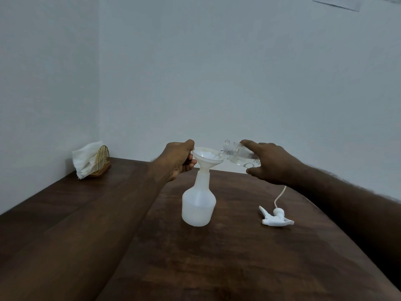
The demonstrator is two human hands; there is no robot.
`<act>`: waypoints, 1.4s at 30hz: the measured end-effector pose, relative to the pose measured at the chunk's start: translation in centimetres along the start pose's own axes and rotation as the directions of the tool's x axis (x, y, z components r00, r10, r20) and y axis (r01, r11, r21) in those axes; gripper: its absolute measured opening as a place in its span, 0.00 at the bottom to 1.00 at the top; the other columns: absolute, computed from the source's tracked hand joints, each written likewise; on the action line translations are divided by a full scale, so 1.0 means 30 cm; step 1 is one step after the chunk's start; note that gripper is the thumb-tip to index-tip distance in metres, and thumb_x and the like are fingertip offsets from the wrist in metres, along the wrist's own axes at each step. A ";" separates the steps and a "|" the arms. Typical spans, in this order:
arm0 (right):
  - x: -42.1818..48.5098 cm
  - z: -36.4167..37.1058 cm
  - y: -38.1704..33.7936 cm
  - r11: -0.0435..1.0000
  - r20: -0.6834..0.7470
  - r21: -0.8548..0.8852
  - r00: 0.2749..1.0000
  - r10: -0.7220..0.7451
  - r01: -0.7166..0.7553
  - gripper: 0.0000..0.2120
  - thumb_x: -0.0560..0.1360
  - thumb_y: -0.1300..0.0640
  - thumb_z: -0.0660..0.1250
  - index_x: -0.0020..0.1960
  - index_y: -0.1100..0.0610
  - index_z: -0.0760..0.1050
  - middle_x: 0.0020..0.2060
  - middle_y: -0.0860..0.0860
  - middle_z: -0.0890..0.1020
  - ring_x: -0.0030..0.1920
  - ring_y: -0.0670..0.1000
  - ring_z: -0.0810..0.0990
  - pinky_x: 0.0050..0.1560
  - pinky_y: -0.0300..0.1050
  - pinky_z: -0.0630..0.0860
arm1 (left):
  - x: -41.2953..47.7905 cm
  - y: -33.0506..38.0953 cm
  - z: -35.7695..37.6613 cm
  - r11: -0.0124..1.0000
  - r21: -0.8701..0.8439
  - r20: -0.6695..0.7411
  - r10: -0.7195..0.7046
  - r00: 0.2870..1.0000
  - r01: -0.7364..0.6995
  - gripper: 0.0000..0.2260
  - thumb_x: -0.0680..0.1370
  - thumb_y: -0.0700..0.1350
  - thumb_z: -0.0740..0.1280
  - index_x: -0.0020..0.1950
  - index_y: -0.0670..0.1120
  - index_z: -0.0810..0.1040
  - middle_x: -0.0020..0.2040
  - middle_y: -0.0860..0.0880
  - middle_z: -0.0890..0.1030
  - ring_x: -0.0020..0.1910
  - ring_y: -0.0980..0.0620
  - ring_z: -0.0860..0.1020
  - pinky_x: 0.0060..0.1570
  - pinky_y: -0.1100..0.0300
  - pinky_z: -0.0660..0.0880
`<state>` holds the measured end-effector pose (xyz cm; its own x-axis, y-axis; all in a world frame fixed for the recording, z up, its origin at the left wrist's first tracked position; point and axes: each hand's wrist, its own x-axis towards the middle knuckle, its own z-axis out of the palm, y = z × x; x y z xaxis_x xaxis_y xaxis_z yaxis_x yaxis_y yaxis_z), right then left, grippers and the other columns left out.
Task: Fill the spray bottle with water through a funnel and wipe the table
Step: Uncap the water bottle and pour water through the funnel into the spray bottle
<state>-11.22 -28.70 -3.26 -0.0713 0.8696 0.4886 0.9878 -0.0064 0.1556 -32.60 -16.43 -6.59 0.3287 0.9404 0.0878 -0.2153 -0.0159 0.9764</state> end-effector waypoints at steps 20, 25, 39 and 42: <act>-0.001 -0.009 -0.006 0.999 0.012 -0.034 1.000 -0.003 0.004 0.34 0.73 0.53 0.69 0.75 0.49 0.59 0.54 0.56 0.79 0.54 0.57 0.77 0.49 0.47 0.70 | 0.000 0.001 0.006 1.000 0.023 -0.020 -0.001 1.000 0.001 0.08 0.75 0.39 0.63 0.35 0.41 0.71 0.28 0.47 0.71 0.26 0.51 0.73 0.25 0.63 0.72; -0.001 -0.012 -0.008 0.999 0.014 -0.039 1.000 -0.005 0.005 0.33 0.73 0.54 0.69 0.75 0.49 0.60 0.53 0.56 0.79 0.53 0.57 0.77 0.50 0.48 0.72 | 0.000 0.001 0.008 1.000 0.011 -0.022 -0.009 1.000 0.010 0.09 0.75 0.39 0.63 0.35 0.41 0.71 0.28 0.47 0.70 0.26 0.51 0.72 0.25 0.64 0.72; 0.002 -0.015 -0.003 0.998 0.017 -0.056 1.000 -0.006 0.007 0.33 0.73 0.54 0.69 0.75 0.48 0.60 0.53 0.55 0.79 0.53 0.58 0.77 0.51 0.49 0.73 | -0.003 0.005 0.008 1.000 0.010 -0.023 -0.009 1.000 0.010 0.09 0.74 0.39 0.63 0.34 0.42 0.70 0.28 0.47 0.70 0.26 0.51 0.72 0.24 0.64 0.71; 0.002 -0.012 -0.003 0.999 0.016 -0.054 1.000 -0.007 0.008 0.34 0.73 0.54 0.69 0.75 0.48 0.59 0.53 0.55 0.79 0.53 0.58 0.77 0.51 0.50 0.74 | 0.000 0.004 0.007 1.000 0.009 -0.019 -0.008 1.000 0.009 0.09 0.74 0.39 0.63 0.34 0.41 0.70 0.28 0.47 0.70 0.24 0.52 0.72 0.25 0.64 0.71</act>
<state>-11.38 -28.82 -2.92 -0.0765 0.8774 0.4736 0.9783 -0.0257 0.2055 -32.42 -16.49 -6.42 0.3128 0.9468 0.0758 -0.2038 -0.0110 0.9789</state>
